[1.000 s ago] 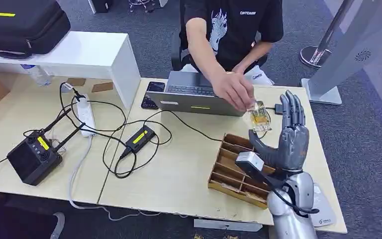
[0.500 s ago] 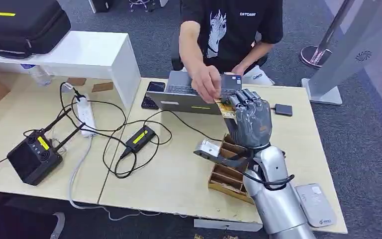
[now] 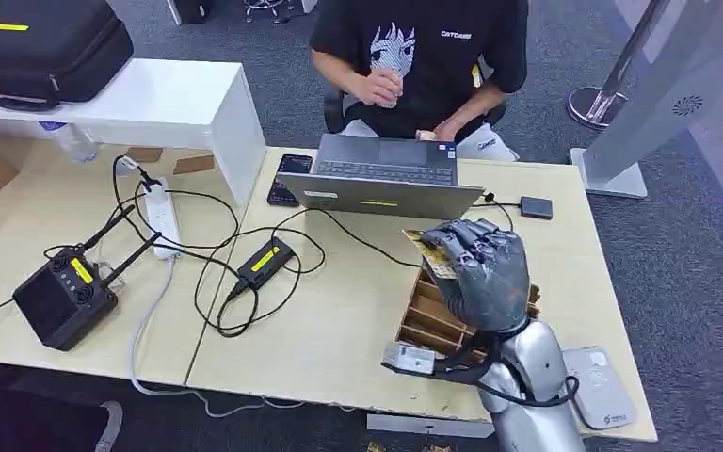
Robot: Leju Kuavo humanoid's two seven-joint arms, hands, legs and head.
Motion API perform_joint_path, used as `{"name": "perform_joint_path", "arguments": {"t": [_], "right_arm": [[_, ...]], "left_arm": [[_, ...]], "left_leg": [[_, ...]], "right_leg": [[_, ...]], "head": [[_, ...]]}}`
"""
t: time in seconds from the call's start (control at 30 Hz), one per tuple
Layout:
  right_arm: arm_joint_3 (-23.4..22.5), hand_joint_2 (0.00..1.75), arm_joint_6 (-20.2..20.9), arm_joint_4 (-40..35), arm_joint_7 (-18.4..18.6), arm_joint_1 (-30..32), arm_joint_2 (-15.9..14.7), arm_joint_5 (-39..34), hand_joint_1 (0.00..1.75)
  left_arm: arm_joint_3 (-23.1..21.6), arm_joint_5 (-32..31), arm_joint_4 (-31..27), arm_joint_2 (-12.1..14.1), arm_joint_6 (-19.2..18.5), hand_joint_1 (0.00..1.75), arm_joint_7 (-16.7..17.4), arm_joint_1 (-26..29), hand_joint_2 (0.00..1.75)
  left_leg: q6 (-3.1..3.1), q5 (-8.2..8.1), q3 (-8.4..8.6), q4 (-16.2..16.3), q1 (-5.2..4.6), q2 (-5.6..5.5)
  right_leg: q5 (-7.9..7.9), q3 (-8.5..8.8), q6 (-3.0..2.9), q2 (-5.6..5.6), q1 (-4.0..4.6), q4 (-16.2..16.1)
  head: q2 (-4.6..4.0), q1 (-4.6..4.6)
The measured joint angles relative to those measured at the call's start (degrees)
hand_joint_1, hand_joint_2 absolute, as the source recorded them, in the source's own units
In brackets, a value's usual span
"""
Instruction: Pass the card to the sensor for recognition and then transmit it.
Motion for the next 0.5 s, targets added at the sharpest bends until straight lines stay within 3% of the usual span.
{"name": "perform_joint_path", "arguments": {"t": [0.13,0.3,0.4,0.43,0.5], "right_arm": [[-5.8,1.75,0.0,-4.2,-3.8,6.1,0.3,-7.5,1.75],[-12.4,1.75,0.0,-7.1,-1.4,13.2,0.0,-17.3,1.75],[-15.0,1.75,0.0,-8.1,-1.1,16.0,-0.7,-19.2,1.75],[-15.6,1.75,0.0,-8.2,0.6,16.6,-1.0,-19.3,1.75],[-16.8,1.75,0.0,-7.7,7.5,17.9,-2.5,-21.3,1.75]], "left_arm": [[0.0,2.7,0.3,-0.8,0.8,0.0,-0.2,0.3,1.75],[0.0,5.8,0.4,-1.9,1.9,0.0,-0.8,1.0,1.75],[0.0,6.4,0.4,-2.4,2.4,0.0,-0.9,1.3,1.75],[0.0,6.8,0.4,-2.4,2.4,0.0,-0.9,1.3,1.75],[0.0,8.2,0.4,-2.8,2.8,0.0,-0.9,1.5,1.75]], "left_leg": [[0.01,-0.02,-0.01,0.0,-0.02,-0.02],[0.03,-0.04,-0.01,0.0,-0.05,0.0],[0.06,-0.06,-0.01,0.0,-0.05,0.03],[0.06,-0.07,0.02,0.0,-0.04,0.06],[0.06,-0.07,0.03,0.0,-0.04,0.01]], "right_leg": [[-0.02,0.02,0.03,-0.02,-0.01,0.0],[-0.02,0.01,0.03,0.0,-0.03,-0.1],[-0.02,0.0,0.03,0.02,-0.03,-0.1],[-0.02,-0.02,0.03,0.05,-0.03,-0.1],[-0.04,-0.04,0.04,0.01,-0.03,-0.1]], "head": [[0.0,0.02],[0.0,0.04],[0.0,0.02],[0.0,0.0],[0.0,0.0]]}}
